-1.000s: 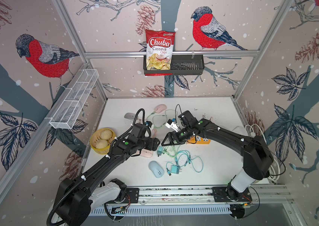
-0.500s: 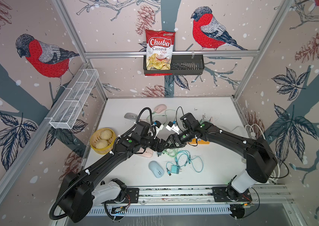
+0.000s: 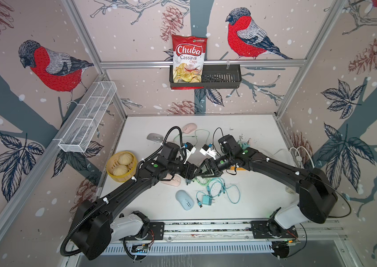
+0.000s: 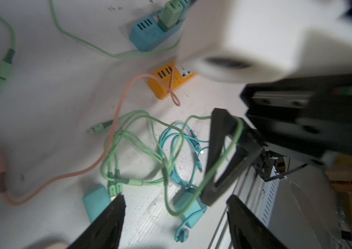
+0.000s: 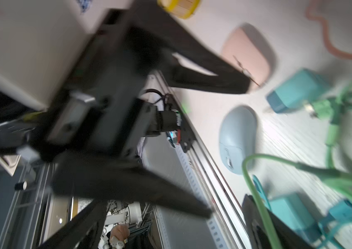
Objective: Unplug the wireless mouse
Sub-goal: Place the power cord at the center of the board.
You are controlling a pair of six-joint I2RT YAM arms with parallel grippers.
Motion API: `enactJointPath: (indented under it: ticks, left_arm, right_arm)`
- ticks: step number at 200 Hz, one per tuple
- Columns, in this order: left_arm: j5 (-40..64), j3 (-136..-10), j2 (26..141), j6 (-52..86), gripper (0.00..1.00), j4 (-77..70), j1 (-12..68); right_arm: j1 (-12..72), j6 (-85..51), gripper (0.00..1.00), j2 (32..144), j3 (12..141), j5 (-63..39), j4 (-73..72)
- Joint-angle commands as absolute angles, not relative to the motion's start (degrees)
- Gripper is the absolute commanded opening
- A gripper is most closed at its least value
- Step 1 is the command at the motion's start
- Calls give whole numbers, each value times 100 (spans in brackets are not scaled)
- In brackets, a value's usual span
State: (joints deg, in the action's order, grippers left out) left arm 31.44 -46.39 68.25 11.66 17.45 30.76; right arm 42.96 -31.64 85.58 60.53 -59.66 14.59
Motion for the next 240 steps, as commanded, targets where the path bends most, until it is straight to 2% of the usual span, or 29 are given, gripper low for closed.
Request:
enactJointPath:
  ticks: [1,23,83,90,104,111,120,132,162,213,240]
  left_arm:
    - [4106,-4497,6637,1103,69,1466,2805]
    - [4801,-4493,6405,804,66,1374,2811]
    - [4916,-4635,5933,145,65,1670,2830]
    - [4902,-4603,5933,83,60,1657,2826]
    - [4852,-4576,5924,-125,42,1667,2837]
    - [4739,-4590,5902,-271,41,1699,2854]
    - [4503,-4588,5828,-513,43,1715,2908]
    - [3878,-4555,5672,-757,59,1649,3078]
    - [3217,-4466,5291,-1454,72,1379,3343]
    - [2943,-4330,5227,-2678,70,1266,3428]
    - [3259,-4285,5303,-3359,64,1344,3428]
  right_arm:
    - [4185,-3208,99,8354,5936,-6554,746]
    - [4191,-3428,100,8265,5873,-6666,445]
    - [4205,-3527,100,8294,5895,-6726,327]
    - [4215,-3562,100,8286,5899,-6757,283]
    - [4219,-3603,99,8258,5919,-6823,233]
    - [4220,-3612,99,8239,5924,-6852,235]
    - [4222,-3620,100,8226,5933,-6886,234]
    - [4223,-3625,99,8202,5933,-6937,230]
    - [4277,-3639,100,8192,5950,-7013,220]
    - [4349,-3657,99,8143,5994,-7190,141]
    - [4350,-3863,99,8038,5926,-7315,-161]
